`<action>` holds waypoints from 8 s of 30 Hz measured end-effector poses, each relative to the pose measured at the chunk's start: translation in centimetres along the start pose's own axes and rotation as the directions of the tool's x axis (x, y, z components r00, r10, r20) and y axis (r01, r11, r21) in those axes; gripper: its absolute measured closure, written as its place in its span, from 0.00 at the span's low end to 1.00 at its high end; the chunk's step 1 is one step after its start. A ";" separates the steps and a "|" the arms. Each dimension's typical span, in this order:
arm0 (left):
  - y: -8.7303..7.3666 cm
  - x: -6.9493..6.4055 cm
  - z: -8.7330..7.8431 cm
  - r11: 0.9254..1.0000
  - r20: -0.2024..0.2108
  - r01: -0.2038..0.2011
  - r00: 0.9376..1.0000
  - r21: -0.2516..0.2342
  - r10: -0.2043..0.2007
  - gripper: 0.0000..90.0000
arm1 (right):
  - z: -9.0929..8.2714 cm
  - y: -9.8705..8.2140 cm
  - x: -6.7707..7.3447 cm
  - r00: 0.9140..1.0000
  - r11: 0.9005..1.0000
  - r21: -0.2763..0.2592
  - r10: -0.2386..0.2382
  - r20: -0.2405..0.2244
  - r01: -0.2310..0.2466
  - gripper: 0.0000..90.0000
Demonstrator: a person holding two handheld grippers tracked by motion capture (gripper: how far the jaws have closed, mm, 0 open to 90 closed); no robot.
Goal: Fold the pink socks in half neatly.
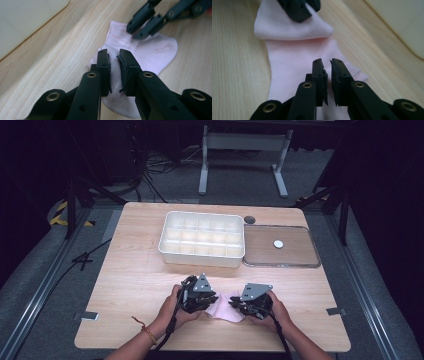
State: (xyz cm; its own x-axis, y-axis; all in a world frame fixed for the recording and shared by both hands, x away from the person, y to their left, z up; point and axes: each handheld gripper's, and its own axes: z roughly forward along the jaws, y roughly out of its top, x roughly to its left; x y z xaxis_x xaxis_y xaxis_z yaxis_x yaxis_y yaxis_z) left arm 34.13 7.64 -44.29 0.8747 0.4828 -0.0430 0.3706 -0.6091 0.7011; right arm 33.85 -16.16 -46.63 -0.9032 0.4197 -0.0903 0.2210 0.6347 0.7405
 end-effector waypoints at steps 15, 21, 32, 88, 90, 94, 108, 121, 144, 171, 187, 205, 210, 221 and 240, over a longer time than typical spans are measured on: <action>1.1 -0.2 0.5 1.000 -0.005 -0.025 1.000 0.011 0.025 0.88 | -0.2 -1.0 -1.6 0.997 0.996 0.038 0.075 0.013 -0.075 0.91; 1.8 -0.6 1.0 0.999 0.004 -0.042 0.999 0.018 0.042 0.88 | -0.1 -1.0 -1.6 0.997 0.997 0.032 0.074 0.010 -0.074 0.92; 2.7 -1.6 2.9 0.998 0.030 -0.060 0.998 0.017 0.060 0.87 | -0.1 -1.0 -1.6 0.997 0.997 0.029 0.075 0.010 -0.076 0.92; -2.0 -1.9 2.2 0.998 0.109 -0.057 0.992 0.015 0.055 0.83 | -0.6 2.0 2.1 0.997 0.998 -0.041 -0.043 -0.059 0.041 0.94; -2.0 -1.9 2.2 0.998 0.107 -0.054 0.993 0.016 0.052 0.83 | -0.1 1.6 1.9 0.998 0.999 0.003 -0.042 -0.052 0.042 0.94; -2.1 -2.0 2.2 0.999 0.109 -0.051 0.993 0.015 0.049 0.83 | 0.2 0.6 1.4 0.999 0.996 0.075 -0.044 -0.033 0.046 0.95; -3.4 -0.1 0.0 0.992 0.043 0.123 0.992 -0.021 -0.122 0.52 | 0.3 0.0 1.1 0.998 0.997 0.069 -0.036 -0.048 0.039 0.95; -3.5 -0.6 1.2 0.996 0.001 0.090 0.996 0.013 -0.090 0.55 | -0.1 0.3 1.2 0.999 0.998 0.040 -0.041 -0.029 0.042 0.95; -3.1 0.1 2.0 0.989 0.084 0.149 0.986 -0.015 -0.147 0.81 | 0.4 0.2 1.5 0.997 0.996 0.069 -0.051 -0.057 0.055 0.97; -2.3 -0.9 2.8 0.993 0.015 0.121 0.993 -0.017 -0.120 0.65 | 0.3 0.1 1.6 0.995 0.994 0.065 -0.086 -0.057 0.090 0.97; -2.2 -0.3 2.2 0.984 0.090 0.163 0.984 -0.076 -0.156 0.91 | 0.4 0.1 1.2 0.998 0.997 0.063 -0.049 -0.042 0.052 0.92; -1.5 -0.8 1.2 0.982 0.096 0.125 0.989 -0.139 -0.112 0.92 | 1.5 0.8 1.3 0.998 0.998 0.036 -0.049 -0.039 0.051 0.92; -1.6 -0.5 0.9 0.982 0.093 0.130 0.989 -0.134 -0.118 0.92 | 0.5 0.9 0.9 0.998 0.999 0.017 -0.050 -0.025 0.051 0.86; -1.6 -0.5 1.0 0.984 0.084 0.122 0.990 -0.126 -0.112 0.92 | -1.2 0.4 -0.1 0.999 1.000 0.008 -0.026 0.022 0.025 0.87; -0.5 -1.4 0.8 0.989 0.079 0.069 0.995 -0.128 -0.060 0.92 | 0.9 0.2 1.0 0.997 0.997 0.043 -0.056 -0.045 0.058 0.91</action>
State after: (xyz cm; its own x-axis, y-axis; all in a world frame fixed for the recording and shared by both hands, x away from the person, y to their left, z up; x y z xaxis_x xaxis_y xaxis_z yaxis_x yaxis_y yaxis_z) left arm 32.99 6.77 -45.10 0.8729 0.4673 -0.1406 0.3874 -0.4884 0.7819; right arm 33.36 -15.00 -47.17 -0.9298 0.3539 -0.1010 0.1841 0.6850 0.7049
